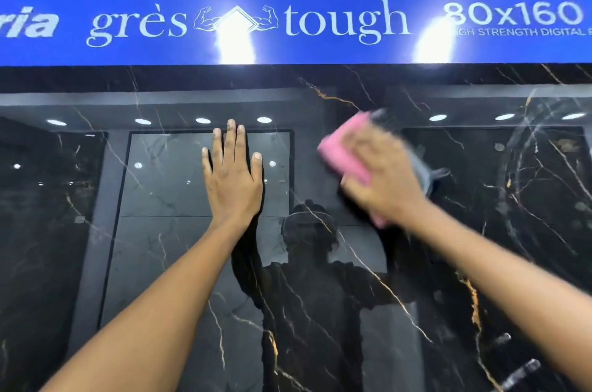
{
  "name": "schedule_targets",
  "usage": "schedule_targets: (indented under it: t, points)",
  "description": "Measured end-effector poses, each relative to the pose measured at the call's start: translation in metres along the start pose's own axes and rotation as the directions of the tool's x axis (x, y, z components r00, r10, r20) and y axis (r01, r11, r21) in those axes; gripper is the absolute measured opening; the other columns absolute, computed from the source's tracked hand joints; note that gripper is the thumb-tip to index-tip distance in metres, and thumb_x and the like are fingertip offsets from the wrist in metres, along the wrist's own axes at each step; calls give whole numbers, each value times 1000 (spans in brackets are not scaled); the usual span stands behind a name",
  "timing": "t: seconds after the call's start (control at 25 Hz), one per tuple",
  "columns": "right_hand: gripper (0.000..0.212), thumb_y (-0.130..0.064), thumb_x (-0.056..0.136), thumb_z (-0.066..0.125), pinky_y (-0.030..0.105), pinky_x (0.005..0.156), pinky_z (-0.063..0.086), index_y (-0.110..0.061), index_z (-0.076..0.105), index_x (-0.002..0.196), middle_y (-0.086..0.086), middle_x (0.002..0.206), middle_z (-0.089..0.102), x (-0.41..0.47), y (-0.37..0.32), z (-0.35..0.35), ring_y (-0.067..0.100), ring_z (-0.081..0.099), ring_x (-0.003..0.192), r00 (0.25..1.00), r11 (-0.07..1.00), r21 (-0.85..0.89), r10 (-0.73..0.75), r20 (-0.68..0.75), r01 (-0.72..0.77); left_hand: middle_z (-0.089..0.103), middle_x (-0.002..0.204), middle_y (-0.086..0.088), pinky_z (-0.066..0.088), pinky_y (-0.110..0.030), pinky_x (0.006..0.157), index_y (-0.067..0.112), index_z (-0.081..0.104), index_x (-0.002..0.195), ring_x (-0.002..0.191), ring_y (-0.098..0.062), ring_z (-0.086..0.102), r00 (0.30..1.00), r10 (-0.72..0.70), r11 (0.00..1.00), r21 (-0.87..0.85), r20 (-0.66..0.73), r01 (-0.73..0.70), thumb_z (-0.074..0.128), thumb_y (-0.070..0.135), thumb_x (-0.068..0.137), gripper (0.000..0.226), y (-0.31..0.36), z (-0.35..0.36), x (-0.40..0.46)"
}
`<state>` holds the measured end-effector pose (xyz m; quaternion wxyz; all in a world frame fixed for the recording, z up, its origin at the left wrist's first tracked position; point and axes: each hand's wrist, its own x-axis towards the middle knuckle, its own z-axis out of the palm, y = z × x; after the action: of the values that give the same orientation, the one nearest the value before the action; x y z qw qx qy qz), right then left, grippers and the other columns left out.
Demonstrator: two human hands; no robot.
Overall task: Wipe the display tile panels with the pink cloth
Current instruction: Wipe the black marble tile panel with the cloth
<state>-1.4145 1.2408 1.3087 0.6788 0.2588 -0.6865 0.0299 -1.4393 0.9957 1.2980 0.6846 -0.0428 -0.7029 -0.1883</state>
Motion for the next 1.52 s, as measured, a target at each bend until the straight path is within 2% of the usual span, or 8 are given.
schedule_targets:
  t: [0.16, 0.4, 0.64, 0.88, 1.0, 1.2, 1.36, 1.52]
  points:
    - [64, -39, 71, 51, 40, 108, 32, -14, 62, 129, 8, 139, 54, -37, 11, -5, 26, 42, 133, 882, 886, -88, -435, 182, 456, 16, 163, 1, 0, -44, 121, 16, 27, 154, 151, -25, 5, 996, -91, 989, -113, 24, 93, 31, 35, 99, 58, 37, 3, -50]
    - [73, -42, 69, 39, 49, 115, 26, -12, 55, 134, 15, 148, 41, 12, 79, -42, 34, 32, 141, 931, 929, -102, 341, -127, -355, 4, 165, -2, 1, -44, 122, 15, 9, 156, 151, -28, -2, 993, 89, 994, 59, 76, -93, 16, 43, 102, 61, 29, 18, -103]
    - [62, -30, 74, 55, 41, 119, 21, -13, 57, 134, 11, 147, 45, -121, -25, 2, 23, 29, 144, 717, 756, 63, -641, 273, 652, 13, 164, -6, 6, -47, 120, 10, 20, 155, 151, -32, 7, 994, 95, 993, 58, 49, -98, 23, 38, 101, 61, 29, 20, -103]
    - [63, -21, 71, 55, 44, 115, 27, -9, 57, 132, 16, 142, 49, -12, 64, -32, 33, 41, 136, 976, 985, -59, 152, -156, -163, 9, 164, -4, 0, -43, 121, 12, 16, 156, 151, -29, 2, 994, 91, 995, 34, 51, -93, 20, 40, 101, 61, 31, 18, -105]
    - [68, -19, 64, 56, 44, 114, 28, -6, 58, 131, 17, 139, 52, -85, 3, -6, 32, 42, 134, 993, 994, -26, -112, -41, 110, 11, 164, -6, 6, -46, 121, 11, 18, 156, 151, -30, 5, 995, 90, 995, 27, 47, -91, 22, 39, 101, 61, 32, 18, -103]
    - [53, -17, 84, 48, 43, 119, 22, -8, 52, 136, 12, 145, 48, -207, -43, -5, 25, 33, 142, 489, 594, 256, -788, 374, 763, 11, 164, -6, 7, -47, 122, 11, 18, 156, 151, -31, 6, 994, 98, 995, 22, 51, -99, 24, 37, 101, 61, 30, 18, -108]
    - [65, -16, 67, 57, 40, 114, 28, -8, 57, 132, 15, 135, 56, -82, 40, -28, 30, 44, 132, 980, 972, -121, -201, 16, 201, 11, 164, -6, 3, -44, 122, 12, 18, 156, 151, -30, 4, 993, 101, 995, 18, 55, -102, 25, 36, 102, 60, 32, 18, -107]
    - [69, -16, 63, 56, 37, 120, 20, -6, 59, 131, 14, 141, 49, -152, -9, -4, 28, 37, 138, 992, 992, -37, -119, 35, 120, 14, 164, -6, 5, -43, 122, 11, 20, 156, 151, -29, 7, 994, 84, 996, -14, 70, -83, 27, 32, 103, 57, 31, 15, -120]
